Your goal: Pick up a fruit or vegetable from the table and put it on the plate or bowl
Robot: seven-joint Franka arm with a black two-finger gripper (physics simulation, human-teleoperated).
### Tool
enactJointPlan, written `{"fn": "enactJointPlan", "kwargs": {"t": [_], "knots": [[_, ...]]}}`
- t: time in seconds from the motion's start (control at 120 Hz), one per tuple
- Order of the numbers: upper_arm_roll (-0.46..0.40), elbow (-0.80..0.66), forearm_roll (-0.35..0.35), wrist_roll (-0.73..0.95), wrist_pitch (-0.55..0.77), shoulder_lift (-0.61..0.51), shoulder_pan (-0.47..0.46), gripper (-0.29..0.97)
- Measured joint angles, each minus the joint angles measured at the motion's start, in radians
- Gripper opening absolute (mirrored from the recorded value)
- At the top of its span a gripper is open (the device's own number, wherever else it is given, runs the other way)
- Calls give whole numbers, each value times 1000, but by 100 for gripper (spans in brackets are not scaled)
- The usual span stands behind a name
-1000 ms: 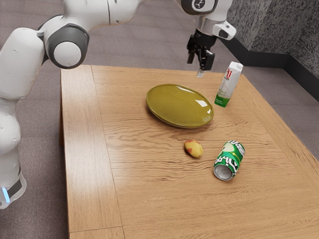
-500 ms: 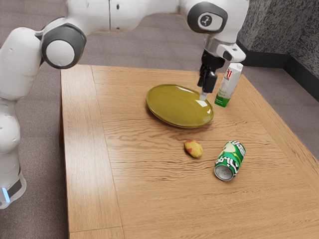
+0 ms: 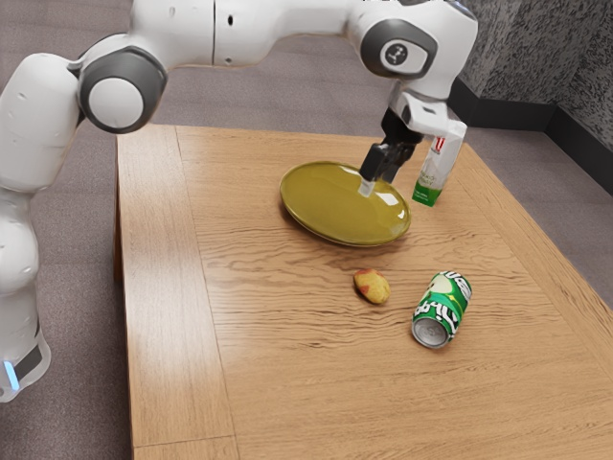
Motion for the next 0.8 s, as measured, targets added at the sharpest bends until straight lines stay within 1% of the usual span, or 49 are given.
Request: {"fn": "enactJointPlan", "kwargs": {"t": [0.133, 0.367, 0.575, 0.8], "knots": [[-33, 2, 4, 147, 18, 25, -2, 68], [-39, 4, 8, 349, 84, 75, -3, 68], [-41, 4, 11, 474, 178, 142, -36, 68], [-38, 0, 15, 568, 221, 191, -37, 68]]}}
